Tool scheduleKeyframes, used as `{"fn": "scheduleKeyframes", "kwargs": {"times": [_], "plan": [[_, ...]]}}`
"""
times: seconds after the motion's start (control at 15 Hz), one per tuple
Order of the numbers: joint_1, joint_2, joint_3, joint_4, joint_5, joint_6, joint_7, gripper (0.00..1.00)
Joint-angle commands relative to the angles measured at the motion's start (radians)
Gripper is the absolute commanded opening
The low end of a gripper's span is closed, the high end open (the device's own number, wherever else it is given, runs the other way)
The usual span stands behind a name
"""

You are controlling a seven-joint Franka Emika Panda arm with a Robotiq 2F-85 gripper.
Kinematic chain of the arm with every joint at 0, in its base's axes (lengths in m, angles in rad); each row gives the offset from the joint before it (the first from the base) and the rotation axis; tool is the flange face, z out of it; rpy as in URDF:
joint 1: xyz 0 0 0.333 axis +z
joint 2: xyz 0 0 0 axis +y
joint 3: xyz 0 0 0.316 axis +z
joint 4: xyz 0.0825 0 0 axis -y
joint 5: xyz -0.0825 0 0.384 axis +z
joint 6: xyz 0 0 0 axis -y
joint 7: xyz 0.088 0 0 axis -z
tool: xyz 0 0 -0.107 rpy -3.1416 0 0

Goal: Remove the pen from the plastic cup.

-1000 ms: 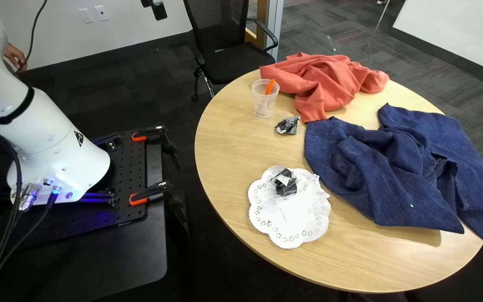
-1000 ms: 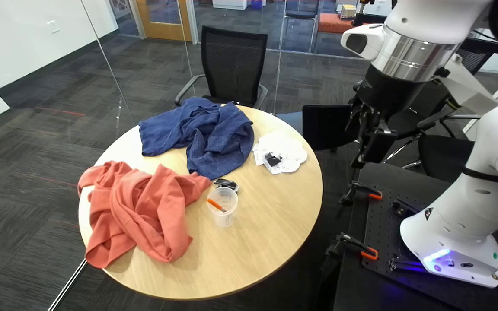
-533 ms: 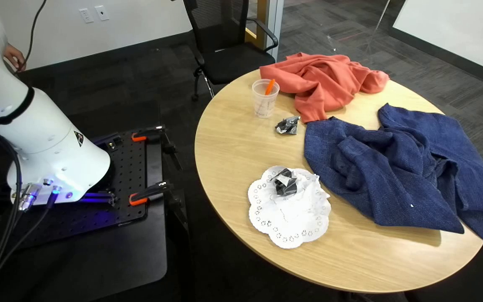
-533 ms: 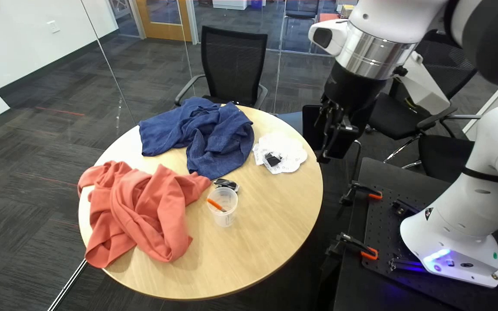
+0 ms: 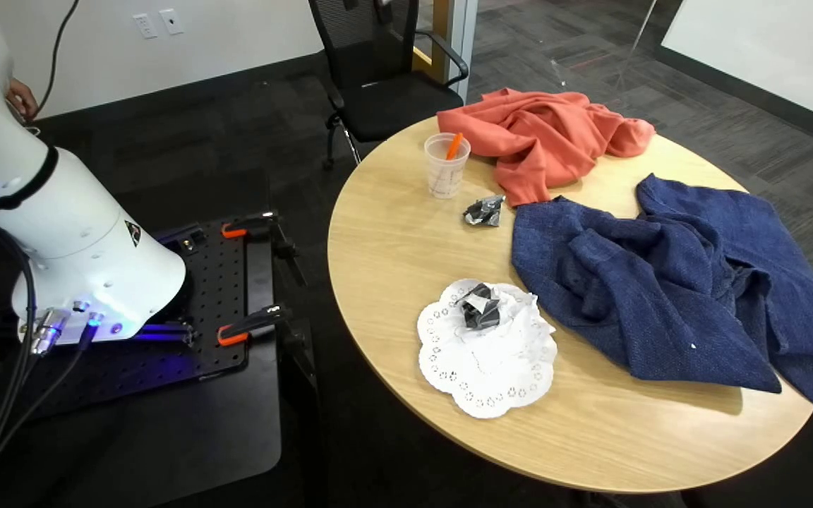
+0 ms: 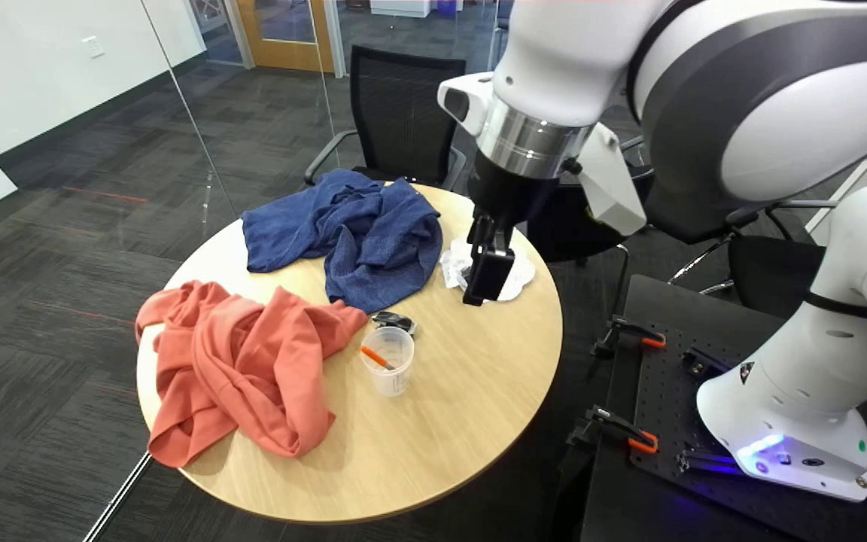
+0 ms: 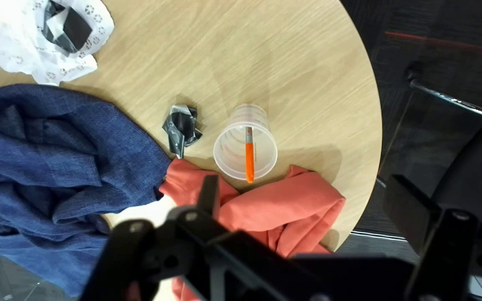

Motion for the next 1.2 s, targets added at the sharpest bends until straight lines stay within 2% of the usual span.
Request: {"fn": "scheduleKeyframes", "kwargs": {"times": [0.0, 0.47, 0.6, 0.67, 1.13], "plan": [[-0.02, 0.149, 0.021, 0.09, -0.047, 0.061, 0.041, 1.0], [-0.031, 0.335, 0.004, 0.199, -0.103, 0.088, 0.065, 1.0], [-0.03, 0.379, -0.006, 0.219, -0.079, 0.083, 0.044, 1.0], [-0.024, 0.328, -0.002, 0.179, -0.075, 0.079, 0.034, 1.0], [-0.026, 0.375, -0.006, 0.206, -0.074, 0.079, 0.034, 1.0]]}}
